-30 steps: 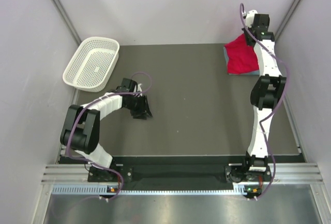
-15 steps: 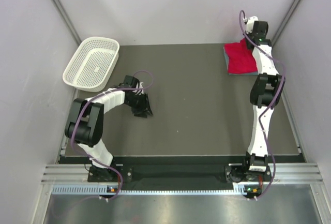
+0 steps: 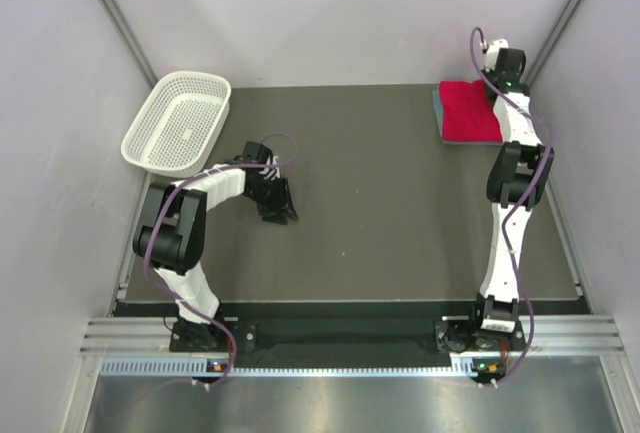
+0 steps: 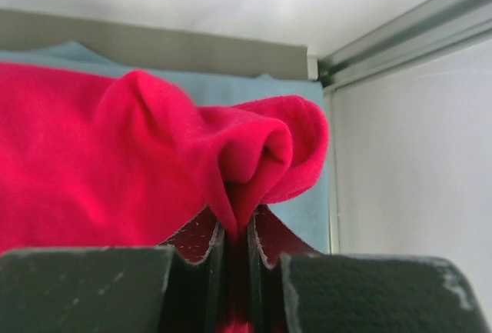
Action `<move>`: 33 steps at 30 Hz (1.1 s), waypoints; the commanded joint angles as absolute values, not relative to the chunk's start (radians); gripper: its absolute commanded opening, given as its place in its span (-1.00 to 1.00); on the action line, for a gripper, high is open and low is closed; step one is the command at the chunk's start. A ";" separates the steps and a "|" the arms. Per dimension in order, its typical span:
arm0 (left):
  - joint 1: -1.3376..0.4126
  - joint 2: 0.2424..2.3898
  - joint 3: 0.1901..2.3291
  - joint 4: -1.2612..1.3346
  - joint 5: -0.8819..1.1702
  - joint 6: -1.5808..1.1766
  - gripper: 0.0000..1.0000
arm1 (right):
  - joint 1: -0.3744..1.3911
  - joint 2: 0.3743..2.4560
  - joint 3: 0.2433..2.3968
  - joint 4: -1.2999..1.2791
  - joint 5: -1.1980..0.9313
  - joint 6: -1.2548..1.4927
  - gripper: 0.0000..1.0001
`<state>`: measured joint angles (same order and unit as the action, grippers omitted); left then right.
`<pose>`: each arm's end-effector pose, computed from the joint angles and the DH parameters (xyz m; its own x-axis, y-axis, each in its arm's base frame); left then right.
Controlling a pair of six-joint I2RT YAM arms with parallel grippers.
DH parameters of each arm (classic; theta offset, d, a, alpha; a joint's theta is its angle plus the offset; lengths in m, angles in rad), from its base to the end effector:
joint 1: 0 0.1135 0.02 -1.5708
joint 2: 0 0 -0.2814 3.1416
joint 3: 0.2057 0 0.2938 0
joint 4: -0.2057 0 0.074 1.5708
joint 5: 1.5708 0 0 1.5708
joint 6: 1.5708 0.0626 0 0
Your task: Fold and stack the t-shirts
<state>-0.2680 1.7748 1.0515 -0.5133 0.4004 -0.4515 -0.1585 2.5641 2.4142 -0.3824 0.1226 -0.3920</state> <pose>0.3556 -0.1230 0.1193 -0.9799 -0.1476 -0.1345 -0.0671 0.8777 -0.4744 0.6568 -0.1127 0.2144 -0.5627 -0.2940 -0.7726 0.0495 0.9209 -0.3865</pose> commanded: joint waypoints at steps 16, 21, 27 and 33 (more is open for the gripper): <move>-0.273 1.735 1.052 -0.508 0.382 -0.463 -0.13 | -0.213 2.533 2.482 -0.130 0.345 -0.304 -0.11; -0.273 1.651 0.988 -0.463 0.393 -0.472 -0.13 | -0.204 2.422 2.448 -0.233 0.380 -0.230 -0.06; -0.273 1.552 0.896 -0.387 0.411 -0.489 -0.13 | -0.206 2.278 2.323 -0.357 0.215 -0.059 0.15; -0.272 1.459 0.833 -0.357 0.417 -0.495 -0.12 | -0.209 2.243 2.241 -0.414 -0.149 0.084 -0.20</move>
<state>-0.2699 1.5227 0.8589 -0.4202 0.4034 -0.4915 -0.2008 2.2726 2.2684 -0.3717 0.1101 -0.0311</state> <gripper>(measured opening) 0.438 0.426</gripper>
